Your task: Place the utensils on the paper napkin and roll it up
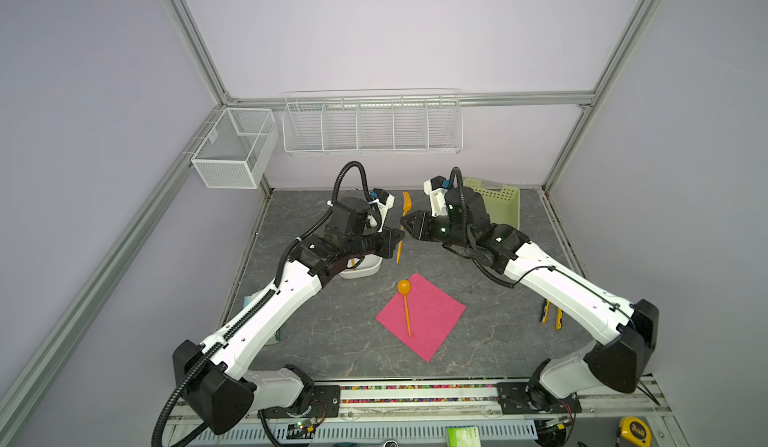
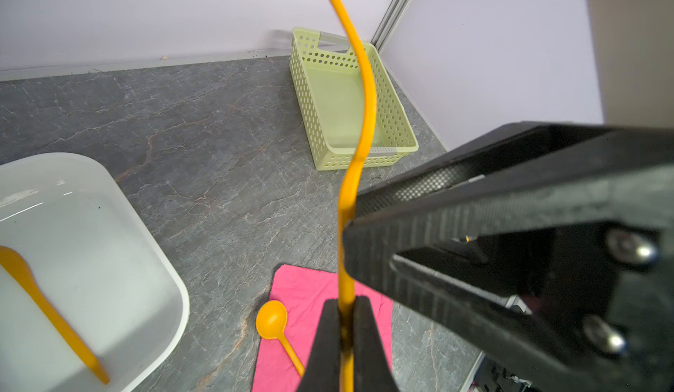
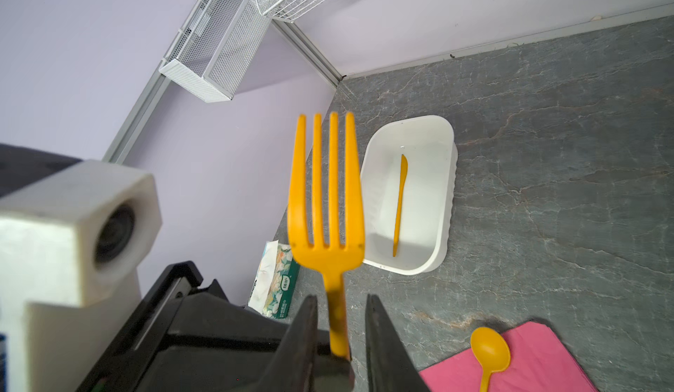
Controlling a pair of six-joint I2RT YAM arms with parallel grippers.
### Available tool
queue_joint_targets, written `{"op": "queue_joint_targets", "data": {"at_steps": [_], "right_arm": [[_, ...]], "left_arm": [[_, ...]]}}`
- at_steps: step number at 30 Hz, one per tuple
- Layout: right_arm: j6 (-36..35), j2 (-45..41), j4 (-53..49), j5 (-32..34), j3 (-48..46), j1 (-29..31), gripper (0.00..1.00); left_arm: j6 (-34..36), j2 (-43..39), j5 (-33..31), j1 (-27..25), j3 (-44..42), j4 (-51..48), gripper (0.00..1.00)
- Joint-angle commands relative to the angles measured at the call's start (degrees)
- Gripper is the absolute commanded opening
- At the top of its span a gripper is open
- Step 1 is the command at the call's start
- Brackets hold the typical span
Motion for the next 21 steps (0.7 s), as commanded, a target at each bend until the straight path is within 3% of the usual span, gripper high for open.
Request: {"op": "queue_joint_targets", "data": {"at_steps": [1,18,21], "right_arm": [[1.8,1.1,2.2,-0.4,1.7,0.4,0.24],[1.7,0.2,3.2,0.5,0.5,0.4,0.11],[0.2,-1.1,3.4,0.9,-0.5,0.2,0.09]], "left_arm": [[-0.2,-0.8,-0.3,-0.3,-0.5,0.9,0.0],[-0.9,-0.7,0.2,-0.3,-0.7,1.4,0.0],[-1.0,-1.6,0.7,-0.4,-0.6,1.4,0.09]]}}
